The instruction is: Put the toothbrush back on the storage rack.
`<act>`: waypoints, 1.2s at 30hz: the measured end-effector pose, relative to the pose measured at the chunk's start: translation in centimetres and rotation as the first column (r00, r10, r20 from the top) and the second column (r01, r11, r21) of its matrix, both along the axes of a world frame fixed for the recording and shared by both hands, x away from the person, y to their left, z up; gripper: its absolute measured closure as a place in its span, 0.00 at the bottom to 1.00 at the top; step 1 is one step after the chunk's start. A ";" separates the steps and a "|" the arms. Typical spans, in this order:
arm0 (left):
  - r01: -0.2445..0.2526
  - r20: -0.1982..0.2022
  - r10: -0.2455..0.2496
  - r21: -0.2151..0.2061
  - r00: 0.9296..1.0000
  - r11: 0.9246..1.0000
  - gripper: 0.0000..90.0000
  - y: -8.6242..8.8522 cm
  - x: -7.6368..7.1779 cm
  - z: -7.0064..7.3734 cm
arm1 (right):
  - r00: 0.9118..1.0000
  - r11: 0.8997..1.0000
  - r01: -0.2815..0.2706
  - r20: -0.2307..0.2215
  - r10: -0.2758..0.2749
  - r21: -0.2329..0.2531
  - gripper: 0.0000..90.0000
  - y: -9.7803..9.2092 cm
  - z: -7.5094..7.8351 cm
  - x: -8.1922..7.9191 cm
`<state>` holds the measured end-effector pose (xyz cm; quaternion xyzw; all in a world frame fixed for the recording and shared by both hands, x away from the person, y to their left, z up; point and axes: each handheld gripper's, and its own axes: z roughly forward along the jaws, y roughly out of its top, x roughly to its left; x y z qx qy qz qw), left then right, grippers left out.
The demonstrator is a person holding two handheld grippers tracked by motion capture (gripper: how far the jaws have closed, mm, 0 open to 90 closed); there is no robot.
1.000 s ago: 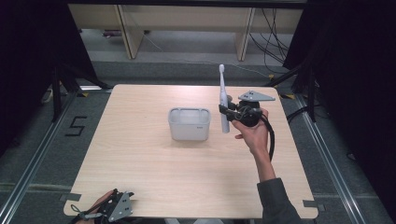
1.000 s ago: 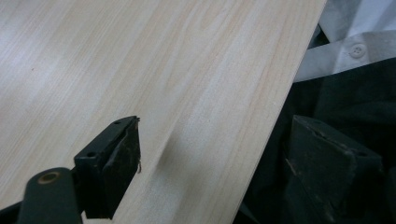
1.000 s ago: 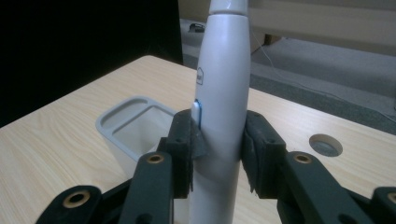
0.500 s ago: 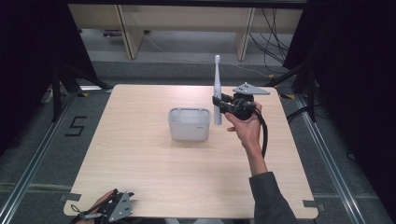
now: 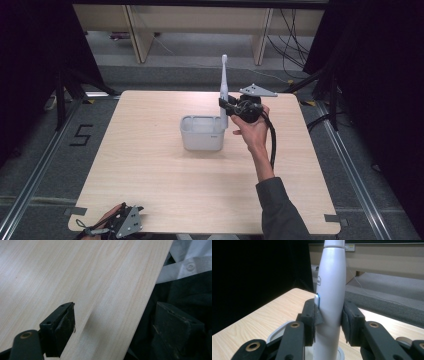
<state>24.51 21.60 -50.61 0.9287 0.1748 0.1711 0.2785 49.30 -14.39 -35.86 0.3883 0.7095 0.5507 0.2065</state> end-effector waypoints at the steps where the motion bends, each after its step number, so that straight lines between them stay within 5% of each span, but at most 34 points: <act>1: 0.000 -0.001 0.000 -0.001 1.000 1.000 0.19 0.0 0.0 0.0 | 1.000 1.000 0.007 0.019 -0.007 0.000 0.74 0.1 -0.1 0.1; 19: 0.002 0.006 -0.002 -0.008 1.000 1.000 0.19 -0.1 -0.1 -0.1 | 0.999 0.999 0.035 0.008 -0.035 -0.013 0.74 1.7 -1.6 1.5; 27: 0.002 0.007 -0.002 -0.007 1.000 1.000 0.19 -0.1 -0.1 -0.1 | 0.999 0.999 0.038 0.037 -0.037 -0.036 0.74 1.9 -2.1 1.7; 36: 0.002 0.008 -0.002 -0.006 1.000 1.000 0.19 -0.1 -0.1 -0.1 | 0.999 0.999 0.043 -0.007 -0.044 -0.024 0.74 1.7 -3.4 1.7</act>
